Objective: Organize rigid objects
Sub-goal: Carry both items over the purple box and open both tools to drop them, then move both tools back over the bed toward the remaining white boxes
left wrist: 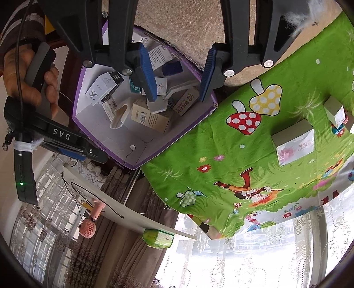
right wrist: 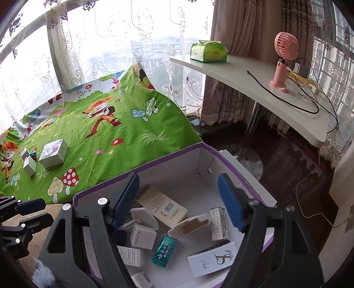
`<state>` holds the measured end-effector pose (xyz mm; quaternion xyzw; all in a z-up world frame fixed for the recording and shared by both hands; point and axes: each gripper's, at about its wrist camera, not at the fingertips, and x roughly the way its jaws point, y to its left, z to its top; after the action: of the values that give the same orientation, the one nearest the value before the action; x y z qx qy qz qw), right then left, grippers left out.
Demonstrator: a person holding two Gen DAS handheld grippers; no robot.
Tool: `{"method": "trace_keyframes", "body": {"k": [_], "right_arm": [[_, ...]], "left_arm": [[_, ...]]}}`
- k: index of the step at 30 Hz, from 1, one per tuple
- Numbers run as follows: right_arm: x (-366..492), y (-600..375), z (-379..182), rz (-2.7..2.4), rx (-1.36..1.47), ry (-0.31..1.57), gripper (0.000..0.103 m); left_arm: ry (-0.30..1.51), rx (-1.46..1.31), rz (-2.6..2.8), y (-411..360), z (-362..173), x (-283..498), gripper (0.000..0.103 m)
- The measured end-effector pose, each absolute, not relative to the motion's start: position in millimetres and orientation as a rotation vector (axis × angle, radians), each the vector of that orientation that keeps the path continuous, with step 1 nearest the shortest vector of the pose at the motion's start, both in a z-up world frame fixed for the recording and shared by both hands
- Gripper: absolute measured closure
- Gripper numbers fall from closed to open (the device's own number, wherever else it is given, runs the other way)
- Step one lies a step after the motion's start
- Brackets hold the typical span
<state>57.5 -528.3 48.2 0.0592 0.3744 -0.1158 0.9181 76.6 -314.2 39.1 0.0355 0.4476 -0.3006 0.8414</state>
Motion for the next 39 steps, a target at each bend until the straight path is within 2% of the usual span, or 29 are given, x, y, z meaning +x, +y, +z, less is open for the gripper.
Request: {"method": "trace_keyframes", "body": {"k": [22, 39], "right_arm": [[64.0, -494.8, 49.9, -0.178, 0.046, 0.784, 0.027], [85.5, -438.9, 37.3, -0.038, 0.004, 0.835, 0.026]], "left_arm": [[0.949, -0.006, -0.567, -281.6, 40.9, 88.3, 0.059], [0.954, -0.093, -0.374, -183.4, 37.2, 121.3, 0.059]]}}
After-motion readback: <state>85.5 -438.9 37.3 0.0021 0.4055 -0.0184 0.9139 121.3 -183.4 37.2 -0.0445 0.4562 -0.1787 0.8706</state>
